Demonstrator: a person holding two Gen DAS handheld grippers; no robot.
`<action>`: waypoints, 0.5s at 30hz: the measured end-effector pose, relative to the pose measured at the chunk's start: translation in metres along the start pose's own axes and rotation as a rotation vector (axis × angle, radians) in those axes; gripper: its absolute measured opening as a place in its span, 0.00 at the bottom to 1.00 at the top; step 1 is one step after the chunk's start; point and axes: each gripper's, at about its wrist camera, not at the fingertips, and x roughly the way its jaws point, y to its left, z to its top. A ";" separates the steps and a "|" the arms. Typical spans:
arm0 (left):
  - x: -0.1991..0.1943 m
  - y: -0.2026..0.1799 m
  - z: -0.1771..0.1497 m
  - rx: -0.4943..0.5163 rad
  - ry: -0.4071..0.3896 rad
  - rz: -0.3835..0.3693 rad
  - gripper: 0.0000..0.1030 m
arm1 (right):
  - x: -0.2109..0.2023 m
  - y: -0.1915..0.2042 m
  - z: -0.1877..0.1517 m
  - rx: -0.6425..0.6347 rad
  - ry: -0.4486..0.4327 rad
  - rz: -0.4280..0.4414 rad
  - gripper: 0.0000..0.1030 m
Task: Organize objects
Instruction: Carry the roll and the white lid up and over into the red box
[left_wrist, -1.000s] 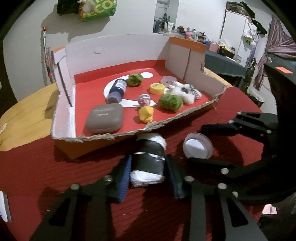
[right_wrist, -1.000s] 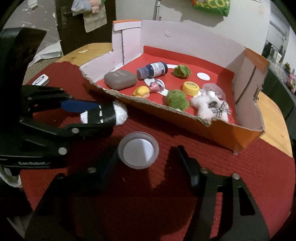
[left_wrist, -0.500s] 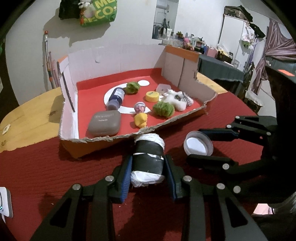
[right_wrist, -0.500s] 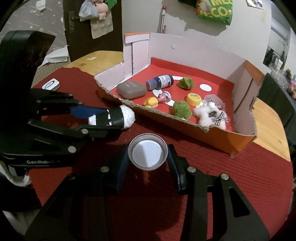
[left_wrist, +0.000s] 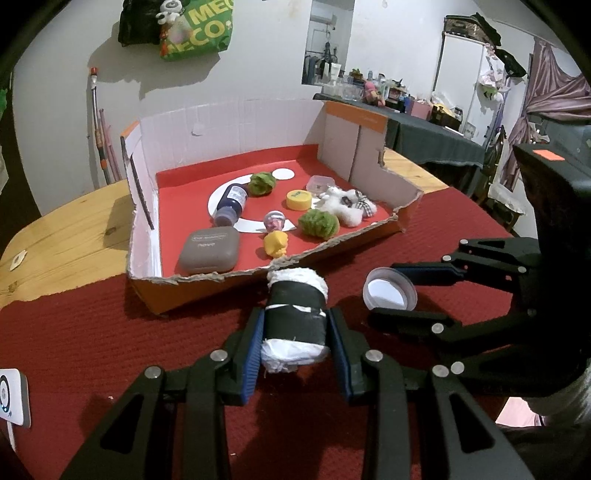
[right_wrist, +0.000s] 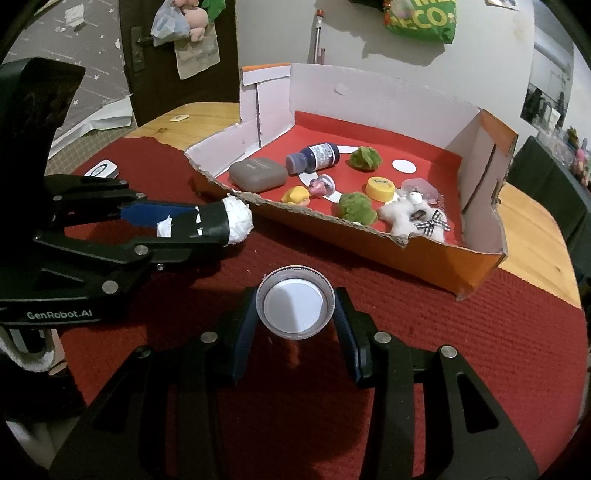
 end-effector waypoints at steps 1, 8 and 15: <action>-0.001 -0.001 0.000 0.000 0.000 -0.002 0.34 | -0.001 0.000 0.000 -0.001 -0.001 0.000 0.38; -0.005 -0.005 0.000 0.005 -0.006 -0.007 0.34 | -0.001 -0.001 0.001 -0.001 0.000 0.004 0.38; -0.004 -0.005 0.000 0.001 0.002 -0.008 0.34 | 0.001 -0.002 0.000 0.003 0.003 0.002 0.38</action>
